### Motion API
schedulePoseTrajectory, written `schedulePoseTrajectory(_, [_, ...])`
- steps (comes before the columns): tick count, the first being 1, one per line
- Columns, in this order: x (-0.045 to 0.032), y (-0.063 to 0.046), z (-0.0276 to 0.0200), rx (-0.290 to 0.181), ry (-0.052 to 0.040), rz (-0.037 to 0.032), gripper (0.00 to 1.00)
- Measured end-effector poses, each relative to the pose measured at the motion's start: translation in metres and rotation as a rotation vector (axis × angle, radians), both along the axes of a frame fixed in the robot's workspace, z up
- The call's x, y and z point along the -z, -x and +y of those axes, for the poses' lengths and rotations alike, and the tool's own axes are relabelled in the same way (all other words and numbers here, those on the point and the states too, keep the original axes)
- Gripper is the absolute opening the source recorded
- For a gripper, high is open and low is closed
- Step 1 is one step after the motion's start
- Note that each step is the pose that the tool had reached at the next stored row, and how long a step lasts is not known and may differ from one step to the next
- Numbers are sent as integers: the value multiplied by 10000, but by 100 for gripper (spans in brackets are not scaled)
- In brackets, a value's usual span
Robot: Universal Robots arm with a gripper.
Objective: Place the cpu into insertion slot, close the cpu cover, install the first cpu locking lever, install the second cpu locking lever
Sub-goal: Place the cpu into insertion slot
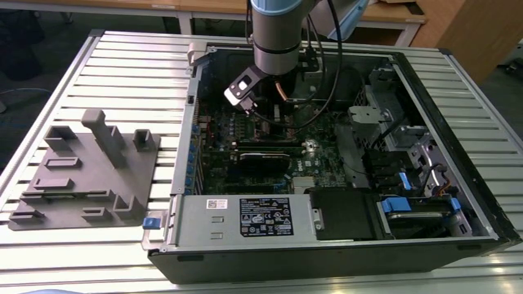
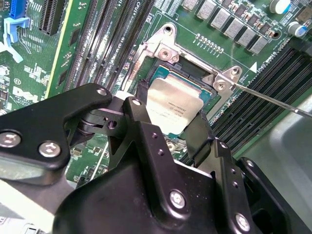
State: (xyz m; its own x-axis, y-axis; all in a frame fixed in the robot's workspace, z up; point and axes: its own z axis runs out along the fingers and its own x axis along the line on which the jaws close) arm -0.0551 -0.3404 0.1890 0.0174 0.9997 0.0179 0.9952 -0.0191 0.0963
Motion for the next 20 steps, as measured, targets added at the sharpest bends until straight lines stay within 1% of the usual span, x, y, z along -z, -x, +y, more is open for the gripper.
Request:
schedulePoseTrajectory(2, [5, -2, 2, -1, -12, -7, 55])
schedulePoseTrajectory(3, [4, -1, 2, -1, -9, -3, 61])
schedulePoseTrajectory(9, [-10, 1, 0, 0, 2, 4, 61])
schedulePoseTrajectory(20, [-183, 1, -1, 0, 4, 4, 61])
